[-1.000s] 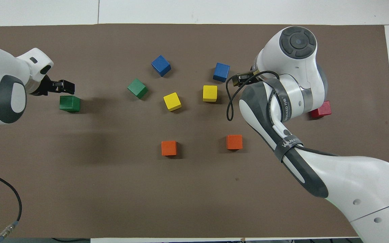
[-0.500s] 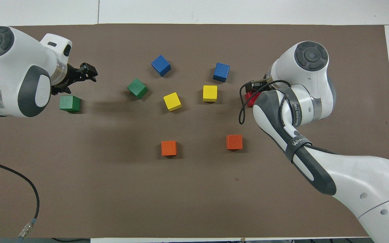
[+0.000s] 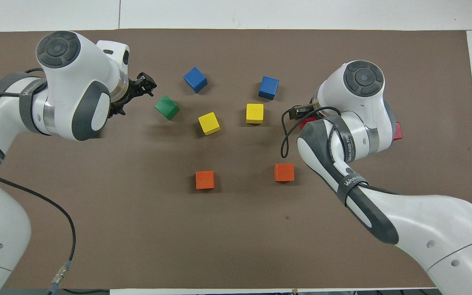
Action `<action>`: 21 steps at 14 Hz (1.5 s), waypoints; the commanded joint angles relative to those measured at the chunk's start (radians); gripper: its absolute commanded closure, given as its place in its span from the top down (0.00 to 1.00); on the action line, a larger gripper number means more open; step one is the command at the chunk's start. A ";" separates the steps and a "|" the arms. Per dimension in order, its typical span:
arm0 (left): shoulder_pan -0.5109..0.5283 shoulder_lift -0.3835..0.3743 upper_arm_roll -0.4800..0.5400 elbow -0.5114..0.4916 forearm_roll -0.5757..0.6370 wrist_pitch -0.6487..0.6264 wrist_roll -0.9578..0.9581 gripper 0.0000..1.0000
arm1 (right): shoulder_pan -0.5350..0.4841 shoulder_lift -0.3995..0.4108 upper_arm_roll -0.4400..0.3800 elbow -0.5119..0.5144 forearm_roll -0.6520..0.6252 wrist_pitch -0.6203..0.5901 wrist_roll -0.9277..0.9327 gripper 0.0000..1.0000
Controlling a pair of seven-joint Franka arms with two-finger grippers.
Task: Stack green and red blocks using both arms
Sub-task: 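Reach the left gripper to the second green block while the right gripper grasps red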
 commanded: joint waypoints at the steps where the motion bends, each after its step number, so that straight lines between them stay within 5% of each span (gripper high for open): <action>1: -0.050 0.095 0.016 0.112 0.019 -0.054 -0.036 1.00 | 0.002 -0.029 0.005 -0.079 0.002 0.069 0.021 1.00; 5: -0.087 0.163 0.022 0.185 0.022 -0.061 -0.149 1.00 | 0.002 -0.037 0.005 -0.102 0.002 0.079 0.020 1.00; 12: -0.105 0.166 0.040 0.155 0.048 -0.004 -0.183 1.00 | -0.004 -0.014 0.004 -0.124 0.002 0.142 0.023 0.97; 13: -0.107 0.166 0.042 0.154 0.048 0.003 -0.186 1.00 | -0.005 -0.014 0.004 -0.124 0.002 0.139 0.023 0.70; 14: -0.110 0.168 0.042 0.154 0.047 0.006 -0.200 1.00 | -0.008 -0.012 0.004 -0.121 0.002 0.136 0.023 0.17; 15: -0.110 0.168 0.042 0.152 0.048 0.017 -0.217 1.00 | -0.008 -0.012 0.004 -0.112 0.002 0.122 0.029 0.00; 21: -0.115 0.178 0.042 0.103 0.080 0.080 -0.219 1.00 | -0.024 -0.030 -0.001 0.097 0.001 -0.119 0.075 0.00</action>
